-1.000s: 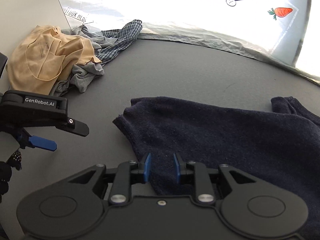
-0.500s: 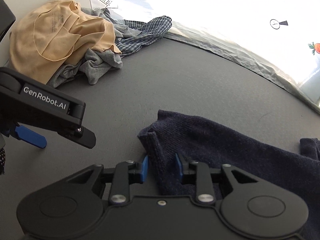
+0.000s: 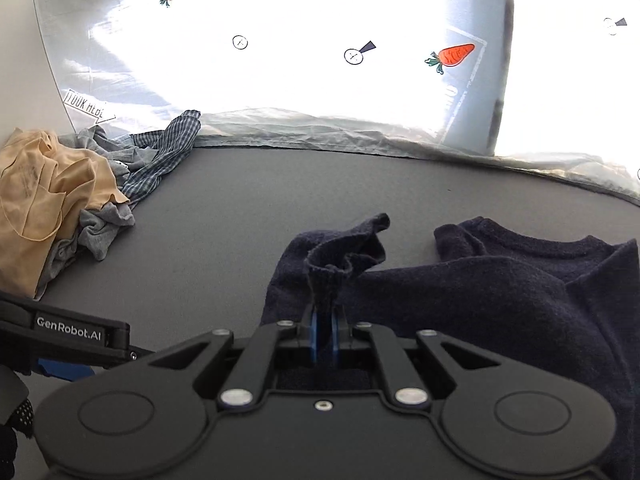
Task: Fold clothes
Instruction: 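Grasp the folded sweater edge with the right gripper and fold it over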
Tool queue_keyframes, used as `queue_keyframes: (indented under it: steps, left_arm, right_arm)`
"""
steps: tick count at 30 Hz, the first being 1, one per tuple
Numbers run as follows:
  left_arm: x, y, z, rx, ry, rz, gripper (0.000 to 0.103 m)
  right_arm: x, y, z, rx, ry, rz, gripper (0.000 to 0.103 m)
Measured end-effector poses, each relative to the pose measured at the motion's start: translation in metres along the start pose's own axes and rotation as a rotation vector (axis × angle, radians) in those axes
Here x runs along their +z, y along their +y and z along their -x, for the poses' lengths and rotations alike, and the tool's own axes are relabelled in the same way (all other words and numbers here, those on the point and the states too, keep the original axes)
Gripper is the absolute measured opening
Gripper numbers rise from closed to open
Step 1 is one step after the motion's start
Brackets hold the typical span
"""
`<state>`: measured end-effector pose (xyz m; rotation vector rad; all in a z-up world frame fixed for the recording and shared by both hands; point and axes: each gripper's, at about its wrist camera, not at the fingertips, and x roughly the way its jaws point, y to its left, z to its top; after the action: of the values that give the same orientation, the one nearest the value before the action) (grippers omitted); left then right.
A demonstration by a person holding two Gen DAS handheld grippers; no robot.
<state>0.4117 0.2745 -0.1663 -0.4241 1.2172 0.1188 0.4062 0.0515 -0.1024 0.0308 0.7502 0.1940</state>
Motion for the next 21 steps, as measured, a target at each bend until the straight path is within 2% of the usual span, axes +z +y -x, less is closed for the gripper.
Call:
queue_keyframes:
  steps: [5, 9, 15, 21]
  left_arm:
    - [-0.025, -0.07, -0.007, -0.04, 0.034, -0.179, 0.099]
    - [-0.045, -0.109, -0.012, -0.043, 0.052, -0.298, 0.099]
    - [-0.075, -0.142, -0.014, -0.007, 0.06, -0.419, 0.099]
    - [-0.11, -0.16, -0.011, 0.003, 0.066, -0.493, 0.099]
  right_arm:
    - [-0.021, -0.06, 0.03, -0.088, -0.022, -0.128, 0.007]
    - [-0.039, -0.102, 0.056, -0.154, -0.053, -0.227, 0.007]
    - [-0.065, -0.139, 0.089, -0.205, -0.092, -0.342, 0.007]
    - [-0.092, -0.154, 0.117, -0.244, -0.11, -0.382, 0.007]
